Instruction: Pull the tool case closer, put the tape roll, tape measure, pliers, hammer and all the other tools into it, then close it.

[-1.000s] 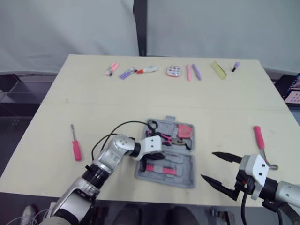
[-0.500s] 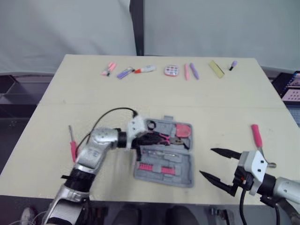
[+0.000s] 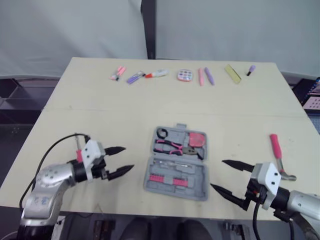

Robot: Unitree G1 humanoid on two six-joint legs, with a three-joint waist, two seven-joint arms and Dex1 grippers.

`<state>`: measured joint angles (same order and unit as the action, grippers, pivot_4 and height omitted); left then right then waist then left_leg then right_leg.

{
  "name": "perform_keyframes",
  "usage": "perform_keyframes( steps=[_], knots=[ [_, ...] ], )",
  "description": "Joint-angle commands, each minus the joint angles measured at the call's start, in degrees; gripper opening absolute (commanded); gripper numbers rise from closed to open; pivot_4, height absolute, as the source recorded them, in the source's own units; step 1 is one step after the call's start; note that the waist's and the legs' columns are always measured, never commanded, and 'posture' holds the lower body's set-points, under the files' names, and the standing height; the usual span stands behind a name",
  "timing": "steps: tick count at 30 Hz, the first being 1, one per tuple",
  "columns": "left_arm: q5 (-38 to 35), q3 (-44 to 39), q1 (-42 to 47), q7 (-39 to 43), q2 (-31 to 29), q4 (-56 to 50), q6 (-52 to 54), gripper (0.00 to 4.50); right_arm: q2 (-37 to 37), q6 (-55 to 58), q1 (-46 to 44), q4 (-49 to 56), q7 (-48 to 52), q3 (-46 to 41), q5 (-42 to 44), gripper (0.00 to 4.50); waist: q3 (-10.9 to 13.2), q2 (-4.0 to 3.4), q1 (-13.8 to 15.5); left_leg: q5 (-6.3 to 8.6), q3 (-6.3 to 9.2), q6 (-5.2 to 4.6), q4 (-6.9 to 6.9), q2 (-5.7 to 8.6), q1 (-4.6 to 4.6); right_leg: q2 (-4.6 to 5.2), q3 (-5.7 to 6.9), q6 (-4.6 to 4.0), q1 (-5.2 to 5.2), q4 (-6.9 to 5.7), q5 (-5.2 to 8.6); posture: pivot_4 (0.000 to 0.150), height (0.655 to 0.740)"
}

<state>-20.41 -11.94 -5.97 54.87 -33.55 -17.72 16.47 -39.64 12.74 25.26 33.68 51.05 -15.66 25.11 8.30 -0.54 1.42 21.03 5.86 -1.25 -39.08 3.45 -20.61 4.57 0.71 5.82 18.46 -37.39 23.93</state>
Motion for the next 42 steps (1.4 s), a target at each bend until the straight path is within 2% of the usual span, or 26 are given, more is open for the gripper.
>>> perform_keyframes(
  steps=[1, 8, 26, 42],
  knots=[
    [-1.1, -2.3, -7.1, -1.1, 1.5, -3.4, -4.5, 4.48, 1.0, -2.3, 1.2, -0.2, 0.5, 0.8, -0.6, 4.5, 0.0, -0.01, -0.1, 0.01, -0.02, 0.0, 0.02, 0.0, 0.0, 0.0, -0.01, 0.0, -0.02, 0.06, 0.0, 0.15, 0.7134],
    [0.5, -3.1, -14.6, -3.8, 3.1, -3.0, -10.3, 4.48, 1.8, -3.6, 3.7, -0.7, 0.5, 1.1, -1.3, 4.5, 0.0, -0.02, 0.0, 0.01, -0.06, 0.02, 0.03, -0.05, 0.0, -0.02, -0.01, 0.0, -0.1, 0.52, 0.0, 0.15, 0.7134],
    [-0.8, -1.0, -16.3, -6.7, 3.2, -5.0, -10.5, 4.48, 1.8, -4.5, 5.3, -1.1, 0.1, 1.2, -1.4, 4.5, 0.0, -0.05, -0.1, 0.02, -0.08, 0.03, 0.06, -0.09, 0.0, -0.04, 0.0, -0.01, -0.09, 0.56, 0.01, 0.15, 0.7134],
    [-5.0, 4.6, -7.9, -2.5, -0.4, -8.8, -6.7, 4.48, 2.5, 0.2, 7.5, 4.3, -3.6, -2.5, 0.7, 4.5, 0.1, -0.08, -0.1, 0.03, -0.1, 0.03, 0.08, -0.09, 0.0, -0.05, 0.0, -0.01, -0.09, 0.54, 0.01, 0.15, 0.7134]
  ],
)
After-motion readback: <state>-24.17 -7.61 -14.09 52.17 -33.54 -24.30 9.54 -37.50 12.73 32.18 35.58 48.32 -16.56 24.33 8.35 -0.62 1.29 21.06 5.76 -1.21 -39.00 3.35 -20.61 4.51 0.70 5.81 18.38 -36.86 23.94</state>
